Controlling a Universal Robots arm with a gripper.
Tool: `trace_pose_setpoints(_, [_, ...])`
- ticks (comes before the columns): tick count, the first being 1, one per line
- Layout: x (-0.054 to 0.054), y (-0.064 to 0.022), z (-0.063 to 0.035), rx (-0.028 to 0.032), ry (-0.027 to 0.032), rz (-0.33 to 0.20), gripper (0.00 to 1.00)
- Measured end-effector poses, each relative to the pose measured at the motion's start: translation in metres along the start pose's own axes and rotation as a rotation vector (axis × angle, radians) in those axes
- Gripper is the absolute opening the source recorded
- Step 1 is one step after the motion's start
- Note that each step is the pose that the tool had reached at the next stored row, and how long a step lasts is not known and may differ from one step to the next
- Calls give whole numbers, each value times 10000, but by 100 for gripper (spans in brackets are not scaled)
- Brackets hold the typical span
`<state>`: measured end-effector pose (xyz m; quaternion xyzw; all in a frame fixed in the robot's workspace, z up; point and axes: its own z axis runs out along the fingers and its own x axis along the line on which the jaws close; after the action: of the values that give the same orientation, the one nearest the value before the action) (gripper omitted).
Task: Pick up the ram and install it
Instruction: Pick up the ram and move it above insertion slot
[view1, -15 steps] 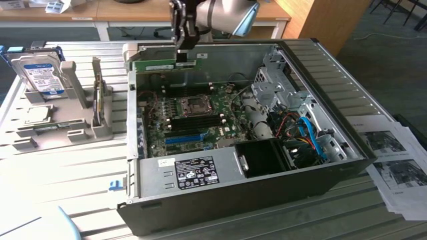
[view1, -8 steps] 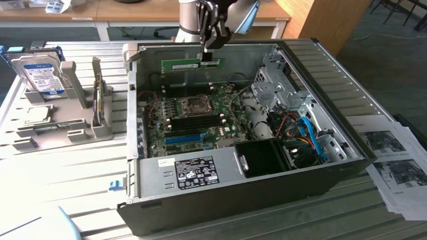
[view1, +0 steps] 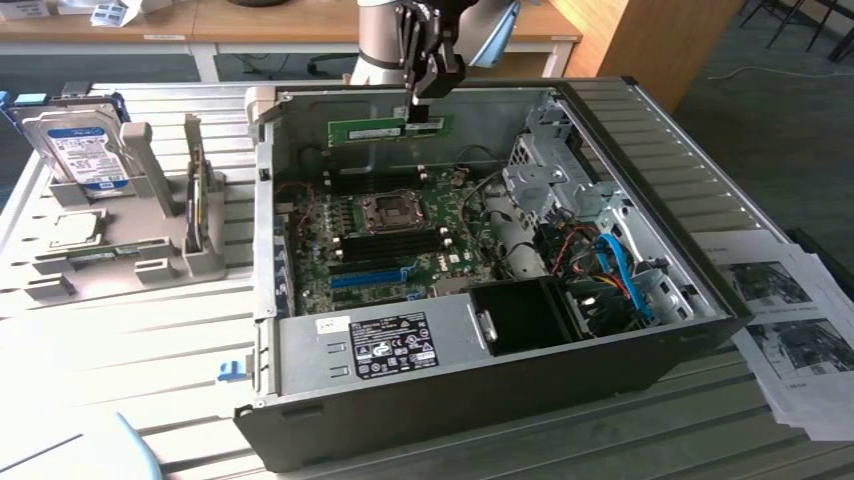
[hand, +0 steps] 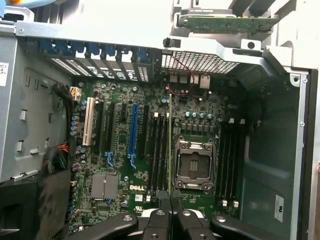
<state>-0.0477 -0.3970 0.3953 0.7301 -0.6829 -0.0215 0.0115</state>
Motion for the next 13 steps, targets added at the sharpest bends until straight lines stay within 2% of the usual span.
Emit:
trace_pose_setpoints(4, [0, 0, 4, 7, -1, 1, 11])
trace_pose_setpoints(13, [2, -6, 131, 145, 8, -2, 11])
